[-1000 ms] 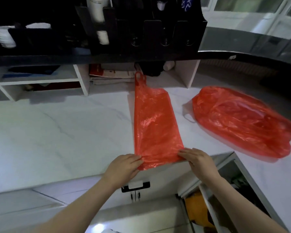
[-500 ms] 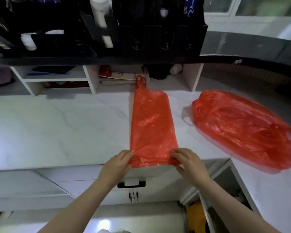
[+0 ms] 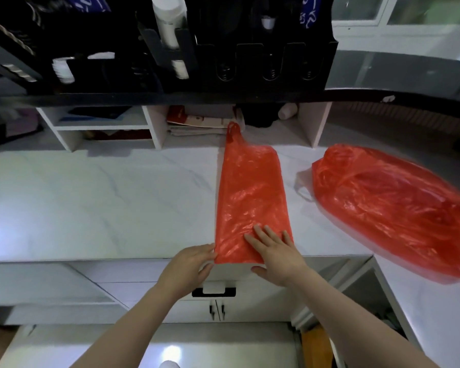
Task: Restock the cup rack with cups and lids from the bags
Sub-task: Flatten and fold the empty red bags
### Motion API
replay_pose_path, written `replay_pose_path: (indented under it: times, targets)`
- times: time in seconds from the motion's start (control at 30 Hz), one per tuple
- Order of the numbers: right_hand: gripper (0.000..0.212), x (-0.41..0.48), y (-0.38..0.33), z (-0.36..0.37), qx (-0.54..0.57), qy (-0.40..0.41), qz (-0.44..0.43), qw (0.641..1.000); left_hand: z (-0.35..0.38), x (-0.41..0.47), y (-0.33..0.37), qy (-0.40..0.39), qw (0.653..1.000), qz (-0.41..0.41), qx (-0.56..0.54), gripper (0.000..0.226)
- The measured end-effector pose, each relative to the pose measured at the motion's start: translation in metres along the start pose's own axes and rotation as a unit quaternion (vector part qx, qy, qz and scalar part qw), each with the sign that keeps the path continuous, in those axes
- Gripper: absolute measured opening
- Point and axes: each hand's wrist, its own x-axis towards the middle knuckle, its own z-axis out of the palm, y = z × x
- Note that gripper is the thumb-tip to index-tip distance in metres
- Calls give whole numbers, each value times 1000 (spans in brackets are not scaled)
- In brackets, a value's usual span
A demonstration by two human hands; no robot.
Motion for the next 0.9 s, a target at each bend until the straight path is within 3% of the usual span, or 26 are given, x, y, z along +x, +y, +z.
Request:
replay_pose_path:
  times: [0.17, 0.27, 0.47, 0.6, 0.9]
  targets:
    - [93, 7, 0, -8, 8, -37, 18, 999, -8, 1, -5, -24, 999, 47, 11, 25]
    - [93, 6, -4, -6, -4, -39, -16, 999, -6, 0, -11, -46, 999, 28, 9, 21]
    - [94, 4, -8, -1, -20, -27, -21, 999, -4, -5, -17, -49, 998, -4, -28, 33]
    - [93, 6, -13, -6, -24, -30, -6, 999, -6, -5, -17, -105, 992, -49, -49, 44]
    - [94, 2, -5, -8, -42, -36, -12, 998, -7, -3, -15, -127, 991, -41, -1, 52]
